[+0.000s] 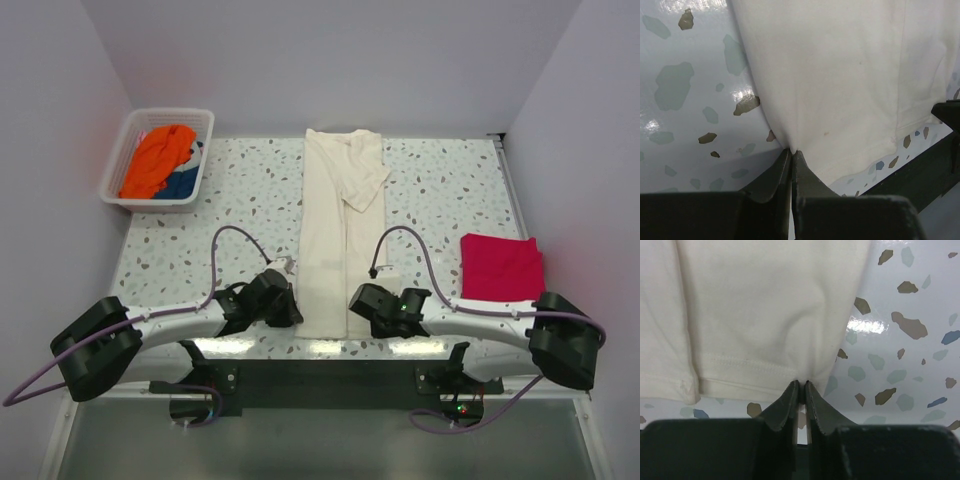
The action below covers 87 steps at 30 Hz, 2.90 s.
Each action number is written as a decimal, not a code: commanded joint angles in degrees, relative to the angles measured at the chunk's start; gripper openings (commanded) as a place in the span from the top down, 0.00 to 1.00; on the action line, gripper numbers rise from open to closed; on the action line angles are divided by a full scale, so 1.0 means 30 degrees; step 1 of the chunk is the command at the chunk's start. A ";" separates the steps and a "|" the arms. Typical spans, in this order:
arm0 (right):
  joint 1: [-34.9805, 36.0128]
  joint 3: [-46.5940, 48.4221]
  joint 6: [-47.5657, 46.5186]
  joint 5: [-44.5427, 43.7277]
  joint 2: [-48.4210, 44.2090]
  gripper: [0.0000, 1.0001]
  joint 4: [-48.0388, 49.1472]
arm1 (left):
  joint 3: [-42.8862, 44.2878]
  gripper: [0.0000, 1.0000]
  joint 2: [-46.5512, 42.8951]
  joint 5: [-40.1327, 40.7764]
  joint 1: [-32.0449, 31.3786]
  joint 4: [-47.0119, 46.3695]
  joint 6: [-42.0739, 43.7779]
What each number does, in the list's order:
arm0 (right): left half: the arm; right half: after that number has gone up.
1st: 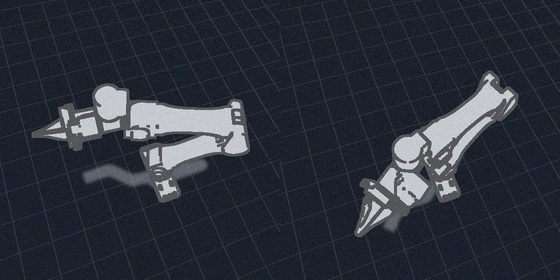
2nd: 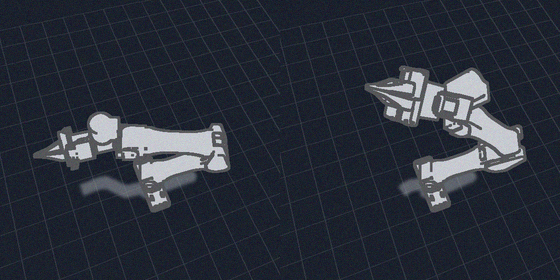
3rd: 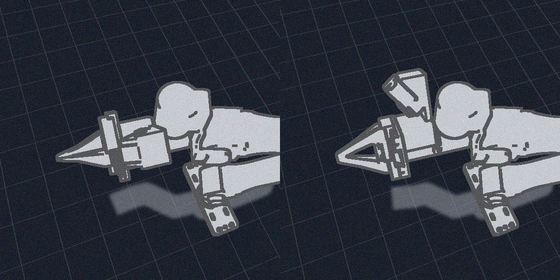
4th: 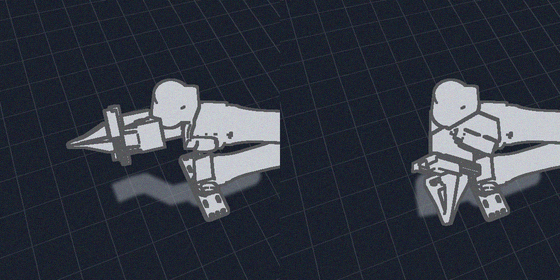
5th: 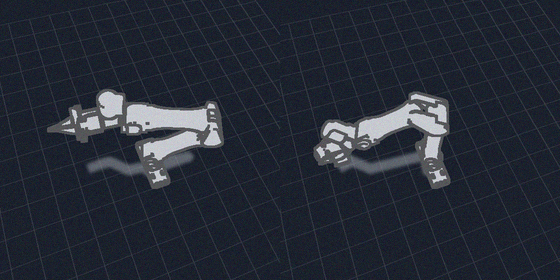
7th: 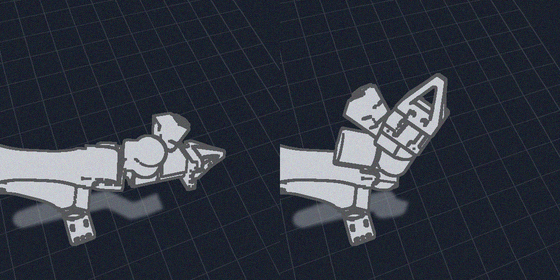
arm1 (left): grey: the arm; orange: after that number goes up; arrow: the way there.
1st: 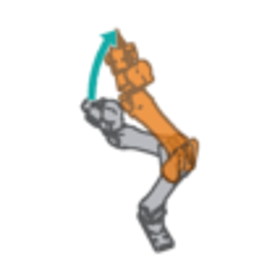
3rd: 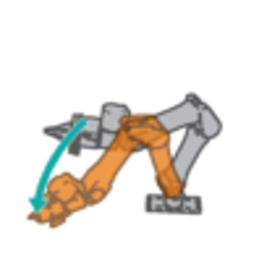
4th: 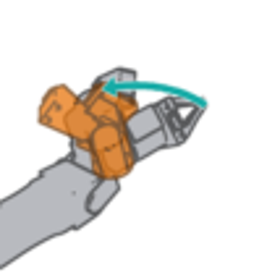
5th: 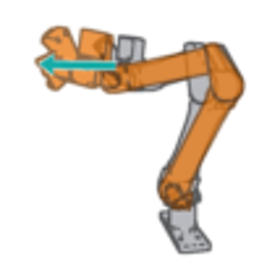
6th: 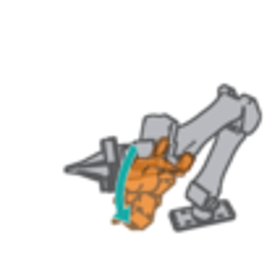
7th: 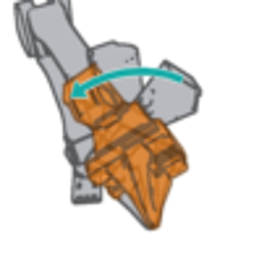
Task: Fold and stack the t-shirts
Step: Fold the tshirt
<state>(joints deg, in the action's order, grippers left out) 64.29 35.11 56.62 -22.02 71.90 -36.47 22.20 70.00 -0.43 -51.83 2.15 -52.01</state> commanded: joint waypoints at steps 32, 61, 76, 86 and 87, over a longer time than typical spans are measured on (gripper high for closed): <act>0.0102 -0.0015 0.0316 -0.0834 -0.0470 0.80 -0.0559 | -0.0953 1.00 0.0164 -0.0092 -0.0095 0.1186 -0.0388; 0.0102 0.0190 0.0814 -0.1127 -0.2196 0.89 -0.2402 | -0.1217 1.00 0.0106 0.0054 -0.0095 0.1186 -0.0622; 0.0102 -0.0513 0.1575 -0.0980 -0.3428 0.93 -0.3430 | -0.1510 1.00 -0.0070 0.0083 -0.0095 0.1216 -0.1091; 0.0102 -0.0981 0.1898 -0.0629 -0.3751 0.96 -0.3577 | -0.1597 1.00 -0.0509 -0.0004 -0.0095 0.1420 -0.1384; 0.0102 -0.1011 0.1869 -0.0570 -0.3838 0.95 -0.3489 | -0.1627 1.00 -0.0568 -0.0033 -0.0095 0.1421 -0.1472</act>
<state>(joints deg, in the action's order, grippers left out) 64.45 32.84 60.60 -23.20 60.99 -45.52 19.70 68.20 -0.97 -51.83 0.14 -56.45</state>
